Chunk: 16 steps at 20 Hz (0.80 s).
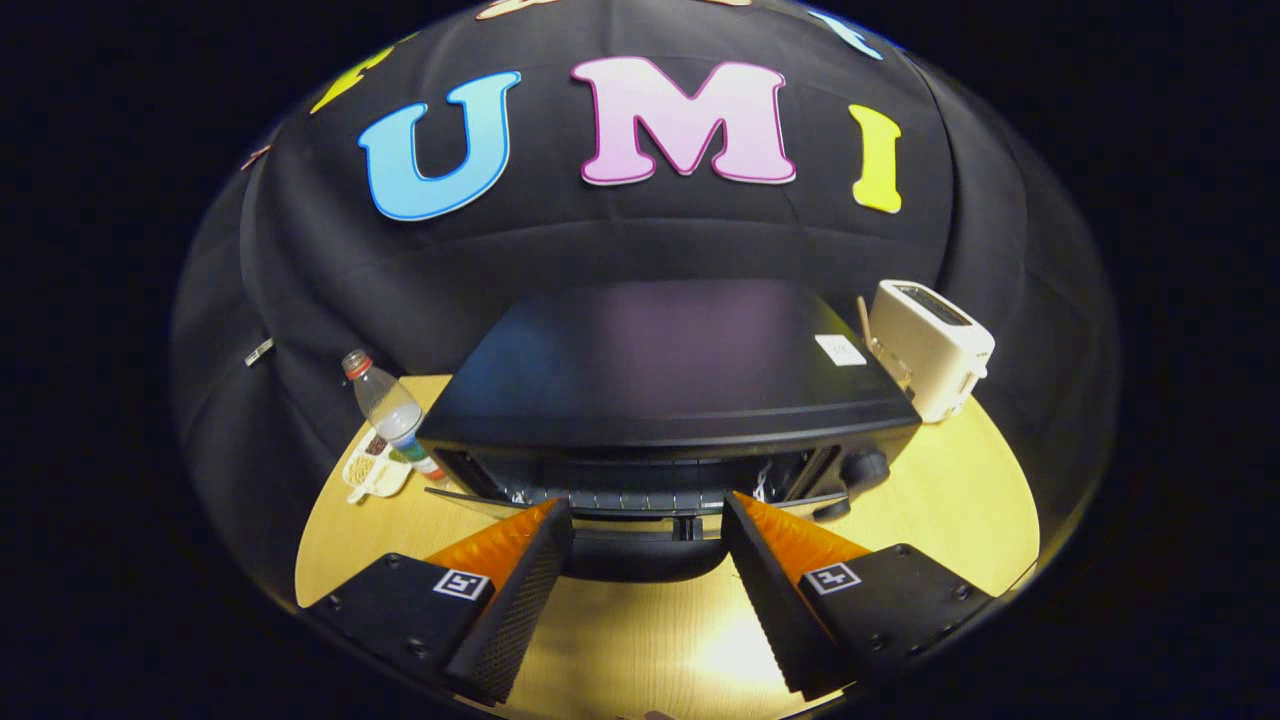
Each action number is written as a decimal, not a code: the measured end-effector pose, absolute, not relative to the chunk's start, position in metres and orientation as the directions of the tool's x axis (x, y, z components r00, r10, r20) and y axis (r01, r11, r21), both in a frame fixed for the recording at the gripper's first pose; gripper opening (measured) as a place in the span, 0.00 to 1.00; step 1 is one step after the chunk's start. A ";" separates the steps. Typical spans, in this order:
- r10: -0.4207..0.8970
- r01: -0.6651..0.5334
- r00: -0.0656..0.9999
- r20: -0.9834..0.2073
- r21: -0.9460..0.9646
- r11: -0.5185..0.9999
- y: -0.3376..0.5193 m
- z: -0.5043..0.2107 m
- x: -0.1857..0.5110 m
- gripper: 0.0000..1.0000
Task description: Open the toaster oven, put the food inside, and close the toaster oven door.
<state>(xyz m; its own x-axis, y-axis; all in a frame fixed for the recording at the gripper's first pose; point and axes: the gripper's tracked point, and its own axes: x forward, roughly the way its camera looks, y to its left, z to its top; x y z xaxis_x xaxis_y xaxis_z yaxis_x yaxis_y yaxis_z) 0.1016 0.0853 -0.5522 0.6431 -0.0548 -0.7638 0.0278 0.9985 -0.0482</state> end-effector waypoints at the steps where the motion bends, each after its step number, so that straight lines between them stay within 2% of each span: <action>1: -0.051 0.019 0.631 -0.774 -0.051 0.999 0.085 -0.555 0.093 0.98; 5: -0.042 0.005 0.544 -0.838 -0.047 0.999 0.082 -0.576 0.043 0.97; 10: -0.036 0.076 0.378 -0.925 -0.008 0.997 0.068 -0.612 -0.007 0.97; 16: -0.011 0.072 0.395 -0.918 0.019 0.997 0.063 -0.602 -0.005 0.97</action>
<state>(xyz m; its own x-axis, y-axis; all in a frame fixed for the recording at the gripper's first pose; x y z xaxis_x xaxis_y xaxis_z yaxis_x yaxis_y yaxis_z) -0.0049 0.0629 -0.6022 0.3954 -0.0113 -0.9184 0.0717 0.9973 0.0186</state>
